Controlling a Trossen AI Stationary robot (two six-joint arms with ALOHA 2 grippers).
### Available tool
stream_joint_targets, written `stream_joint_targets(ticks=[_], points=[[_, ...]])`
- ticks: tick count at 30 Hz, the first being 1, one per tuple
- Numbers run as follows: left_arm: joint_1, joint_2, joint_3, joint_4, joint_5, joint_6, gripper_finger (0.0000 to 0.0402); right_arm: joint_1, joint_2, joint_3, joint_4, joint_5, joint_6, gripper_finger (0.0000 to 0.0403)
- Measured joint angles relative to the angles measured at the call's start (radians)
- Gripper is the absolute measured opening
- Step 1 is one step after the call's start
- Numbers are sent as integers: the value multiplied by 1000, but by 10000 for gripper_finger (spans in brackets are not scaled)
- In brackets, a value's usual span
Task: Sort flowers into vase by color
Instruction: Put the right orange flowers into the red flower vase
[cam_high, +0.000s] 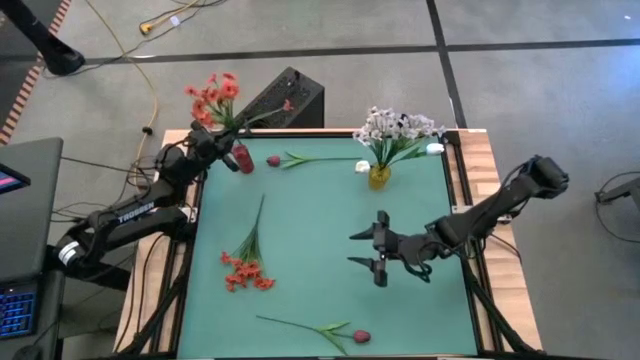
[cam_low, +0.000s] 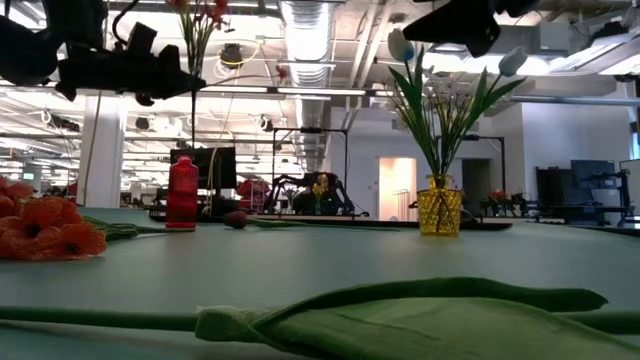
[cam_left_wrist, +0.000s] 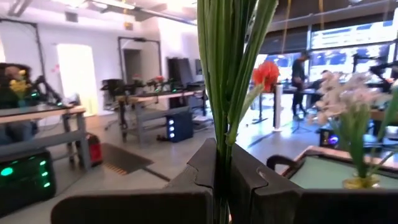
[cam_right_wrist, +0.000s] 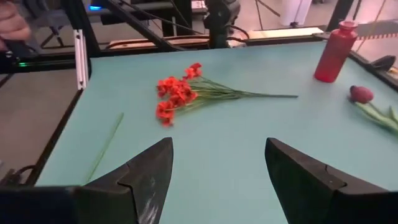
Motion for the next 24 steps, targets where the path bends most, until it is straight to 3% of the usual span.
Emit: stream_joint_targets(ticks=[11, 24], points=[[43, -2, 14, -18, 25, -14, 0, 8, 48, -6, 6, 18, 30, 281], [44, 0, 14, -119, -17, 45, 0, 8, 46, -6, 4, 18, 46, 281]])
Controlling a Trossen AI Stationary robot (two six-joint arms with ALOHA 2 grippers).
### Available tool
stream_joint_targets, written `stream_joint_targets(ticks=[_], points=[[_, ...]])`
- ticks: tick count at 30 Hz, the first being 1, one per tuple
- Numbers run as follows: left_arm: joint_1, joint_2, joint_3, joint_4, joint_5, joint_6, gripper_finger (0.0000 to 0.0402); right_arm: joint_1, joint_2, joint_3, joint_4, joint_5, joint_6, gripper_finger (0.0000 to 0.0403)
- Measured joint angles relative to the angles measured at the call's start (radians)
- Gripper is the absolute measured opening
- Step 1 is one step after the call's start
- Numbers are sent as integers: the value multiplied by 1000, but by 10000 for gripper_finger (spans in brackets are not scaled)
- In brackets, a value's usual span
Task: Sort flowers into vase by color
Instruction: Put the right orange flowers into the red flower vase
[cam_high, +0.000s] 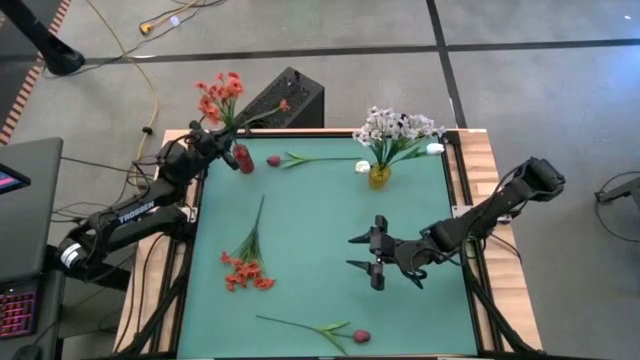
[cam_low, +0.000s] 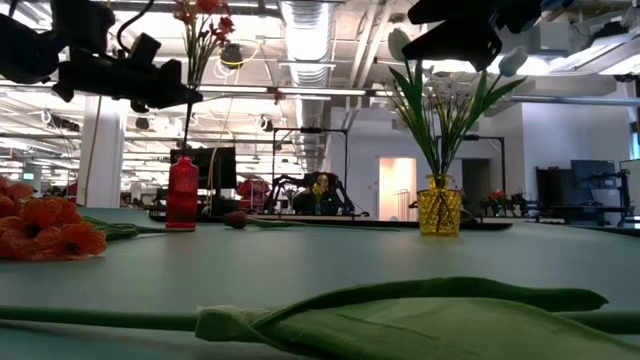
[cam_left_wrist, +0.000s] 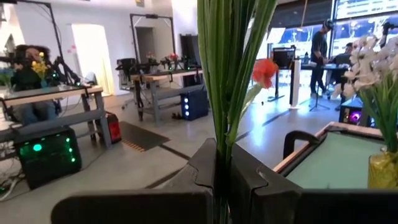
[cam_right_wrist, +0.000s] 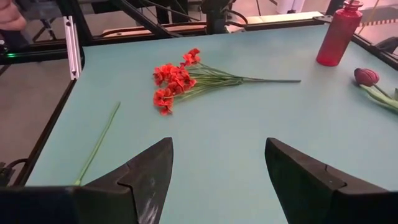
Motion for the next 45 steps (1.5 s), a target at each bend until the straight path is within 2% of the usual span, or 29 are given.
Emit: stream_joint_targets(ticks=[3, 10, 19, 23, 29, 38, 41, 45], points=[[0, 10, -3, -11, 0, 12, 0, 0, 0, 0, 0, 0, 0, 281], [2, 82, -107, 177, -26, -26, 0, 4, 2, -1, 3, 0, 0, 281], [7, 138, -129, 189, -12, -66, 0, 3, 2, -3, -1, -1, -16, 281], [7, 178, -129, 201, -58, -78, 9, 3, 2, -3, 0, -1, -24, 281], [7, 209, -129, 202, -89, -100, 60, 3, 3, -3, 1, -2, -39, 281], [7, 209, -128, 160, -49, -147, 157, 1, 3, -3, 17, -5, -75, 281], [7, 208, -109, 88, -35, -147, 178, 2, 3, -3, 17, -11, -76, 281], [7, 206, -27, -106, -7, -146, 195, 2, 3, -3, 18, -28, -76, 281]])
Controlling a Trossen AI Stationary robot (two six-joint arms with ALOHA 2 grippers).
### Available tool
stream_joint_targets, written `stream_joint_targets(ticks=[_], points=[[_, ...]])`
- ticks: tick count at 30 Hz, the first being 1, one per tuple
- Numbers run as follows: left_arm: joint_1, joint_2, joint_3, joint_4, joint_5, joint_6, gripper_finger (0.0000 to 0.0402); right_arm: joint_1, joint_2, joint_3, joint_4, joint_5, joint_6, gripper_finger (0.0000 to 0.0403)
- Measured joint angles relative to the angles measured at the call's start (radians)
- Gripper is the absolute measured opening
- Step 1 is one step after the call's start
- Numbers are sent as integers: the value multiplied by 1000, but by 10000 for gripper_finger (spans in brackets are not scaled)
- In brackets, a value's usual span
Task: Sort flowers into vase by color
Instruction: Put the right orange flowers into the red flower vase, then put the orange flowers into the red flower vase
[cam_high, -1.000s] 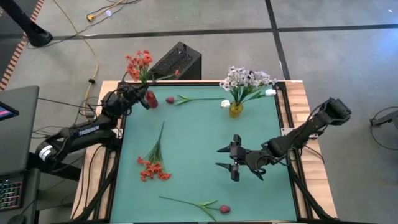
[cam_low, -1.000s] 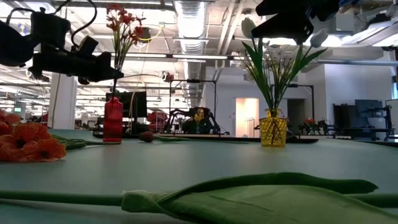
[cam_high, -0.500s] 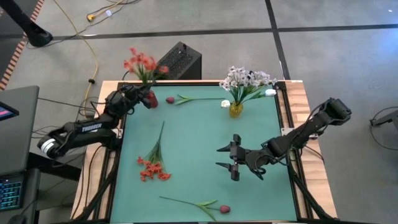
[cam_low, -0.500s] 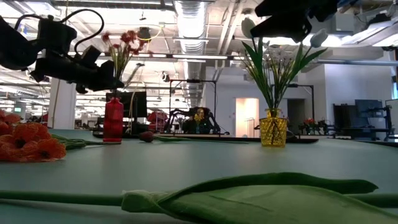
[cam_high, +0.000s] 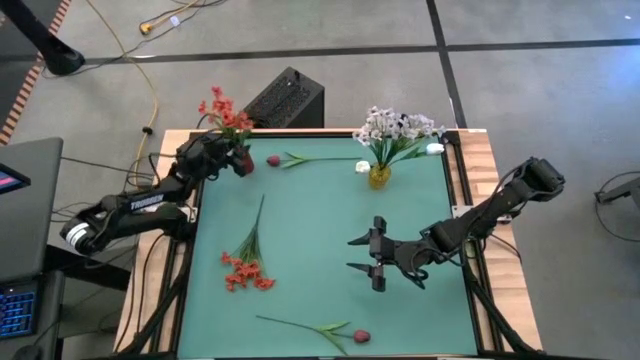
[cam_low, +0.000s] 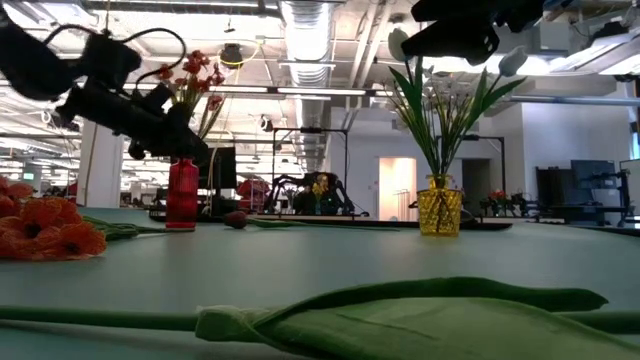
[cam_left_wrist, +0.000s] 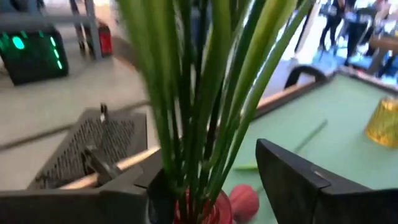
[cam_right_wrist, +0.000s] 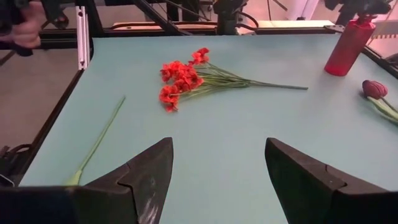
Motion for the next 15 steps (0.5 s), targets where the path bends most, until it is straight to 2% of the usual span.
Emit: stream_joint_targets(ticks=[5, 11, 15], points=[[-6, -33, 162, -370, 3, 77, 204, 0, 0, 0, 0, 0, -1, 281], [-6, -55, 407, -874, -106, 173, 204, 0, 0, 0, 0, -3, -3, 281], [-6, -55, 546, -1135, -150, 212, 204, 0, 0, 0, -1, -5, -3, 281]])
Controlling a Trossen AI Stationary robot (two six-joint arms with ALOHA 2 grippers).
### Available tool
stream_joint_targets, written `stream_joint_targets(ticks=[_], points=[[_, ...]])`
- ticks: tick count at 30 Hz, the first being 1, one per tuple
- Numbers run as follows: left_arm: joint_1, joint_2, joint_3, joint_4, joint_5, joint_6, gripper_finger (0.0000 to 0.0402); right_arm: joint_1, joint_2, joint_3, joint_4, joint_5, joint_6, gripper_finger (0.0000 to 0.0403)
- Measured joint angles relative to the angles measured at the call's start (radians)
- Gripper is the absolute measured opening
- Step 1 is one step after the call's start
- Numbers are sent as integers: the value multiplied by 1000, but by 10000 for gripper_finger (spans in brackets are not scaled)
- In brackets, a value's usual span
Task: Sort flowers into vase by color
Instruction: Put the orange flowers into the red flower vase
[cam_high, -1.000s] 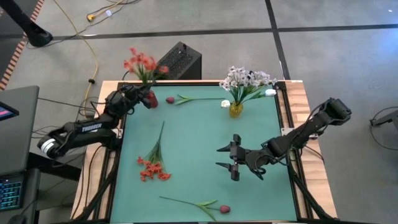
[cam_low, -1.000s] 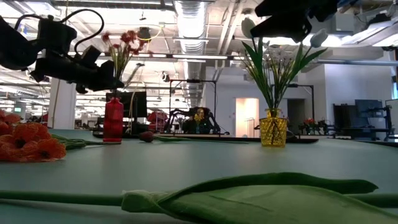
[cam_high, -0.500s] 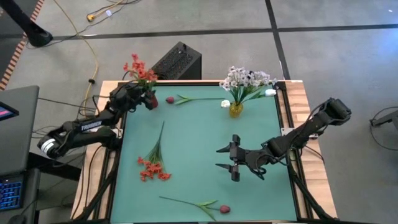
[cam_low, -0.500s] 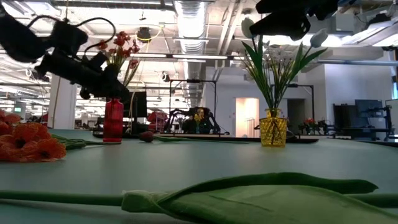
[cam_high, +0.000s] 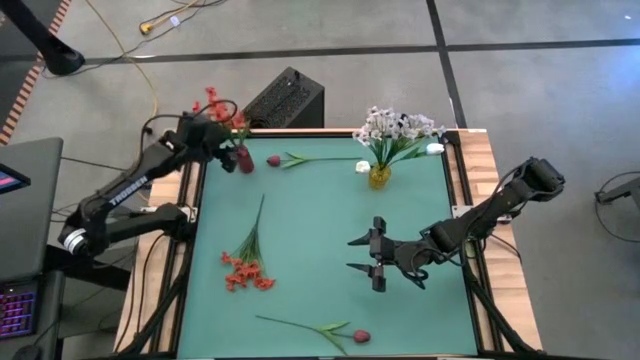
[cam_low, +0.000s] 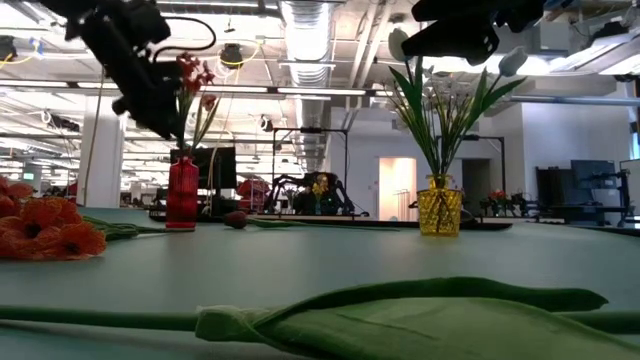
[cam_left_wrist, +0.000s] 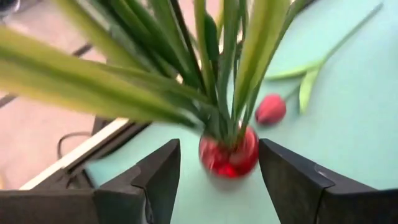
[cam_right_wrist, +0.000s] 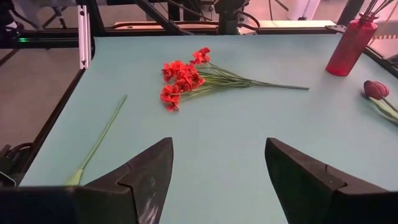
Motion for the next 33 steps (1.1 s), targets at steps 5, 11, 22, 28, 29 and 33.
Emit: stream_joint_targets(ticks=[5, 11, 22, 28, 29, 33], points=[[0, 0, 127, -232, -2, 8, 204, 0, 0, 0, -3, -1, -4, 281], [-15, 0, 261, -505, 2, -28, 204, 0, 0, 0, -9, -3, -3, 281], [-339, -43, 311, -775, 253, -277, 204, 0, -2, 0, -10, -25, -1, 281], [-649, -51, 278, -764, 234, -489, 203, 0, -2, 0, -10, -27, 0, 281], [-697, -48, 274, -751, 231, -523, 203, 0, -2, 0, -10, -30, 0, 281], [-873, -20, 272, -711, 204, -637, 203, 0, -2, 4, -21, -34, -1, 281]])
